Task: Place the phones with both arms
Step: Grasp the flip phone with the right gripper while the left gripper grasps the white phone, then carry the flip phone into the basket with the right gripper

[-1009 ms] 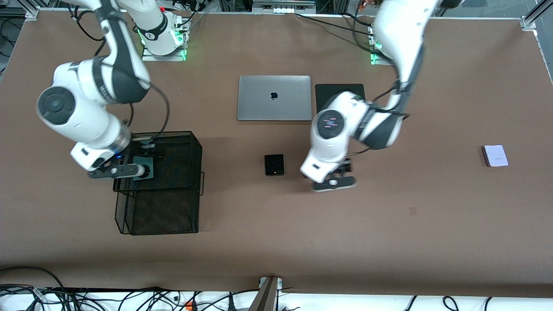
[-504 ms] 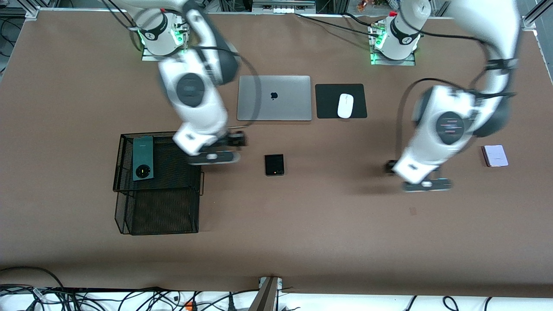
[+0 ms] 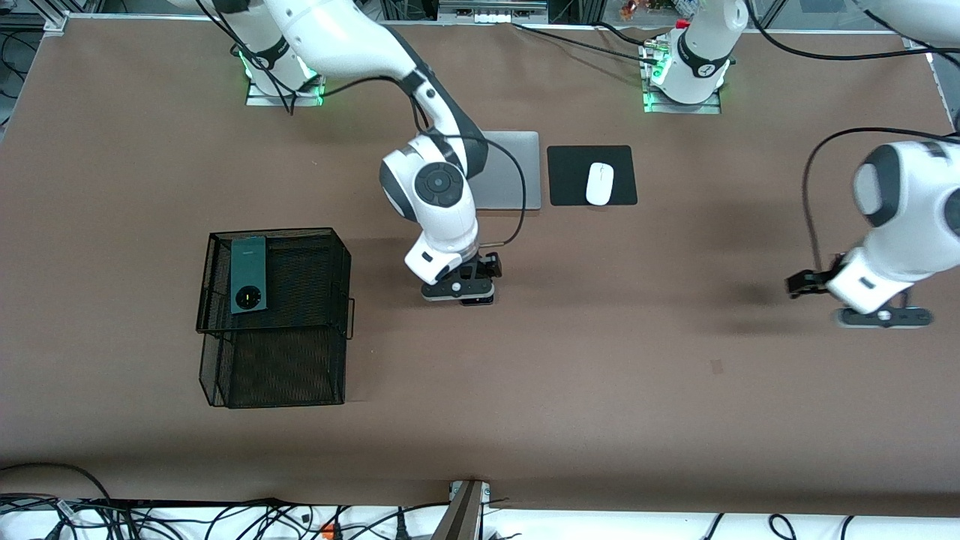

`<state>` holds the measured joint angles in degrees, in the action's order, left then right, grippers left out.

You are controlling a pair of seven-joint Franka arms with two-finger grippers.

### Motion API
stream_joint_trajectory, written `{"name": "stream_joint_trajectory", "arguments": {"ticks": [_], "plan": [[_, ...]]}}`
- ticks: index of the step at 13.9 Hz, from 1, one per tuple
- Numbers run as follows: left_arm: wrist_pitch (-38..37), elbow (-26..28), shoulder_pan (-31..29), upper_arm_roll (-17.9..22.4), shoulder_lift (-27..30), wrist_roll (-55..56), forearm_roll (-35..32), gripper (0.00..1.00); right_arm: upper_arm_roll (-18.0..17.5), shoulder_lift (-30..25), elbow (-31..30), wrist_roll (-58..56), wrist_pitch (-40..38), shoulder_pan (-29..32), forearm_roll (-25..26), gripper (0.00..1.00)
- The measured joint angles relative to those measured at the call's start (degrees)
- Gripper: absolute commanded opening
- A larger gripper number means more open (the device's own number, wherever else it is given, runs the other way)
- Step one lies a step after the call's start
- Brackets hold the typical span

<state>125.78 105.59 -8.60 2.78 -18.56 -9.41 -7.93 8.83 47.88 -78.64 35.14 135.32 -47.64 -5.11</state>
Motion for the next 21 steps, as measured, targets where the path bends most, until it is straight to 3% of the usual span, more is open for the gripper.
{"name": "stream_joint_trajectory", "arguments": {"ticks": [6,11,15,21], "plan": [[10.4,5.8,-13.1,-0.1,-0.2,-10.6,0.0,1.00,-0.7,3.4,0.5,0.0,5.3,-0.4,0.0,0.99],[21.3,13.5,-18.1,-0.4,-1.9,-12.4,0.0,1.00,-1.4,4.9,0.5,-0.6,5.8,-0.8,0.0,1.00],[24.1,14.6,-21.3,-1.1,-3.8,-13.6,0.0,1.00,-1.4,5.1,0.6,-1.9,5.9,-0.8,0.1,1.00],[26.8,14.6,-32.3,-11.1,-8.4,-15.5,0.1,1.00,-1.4,5.6,0.6,-2.3,5.9,-0.8,2.6,1.00]]}}
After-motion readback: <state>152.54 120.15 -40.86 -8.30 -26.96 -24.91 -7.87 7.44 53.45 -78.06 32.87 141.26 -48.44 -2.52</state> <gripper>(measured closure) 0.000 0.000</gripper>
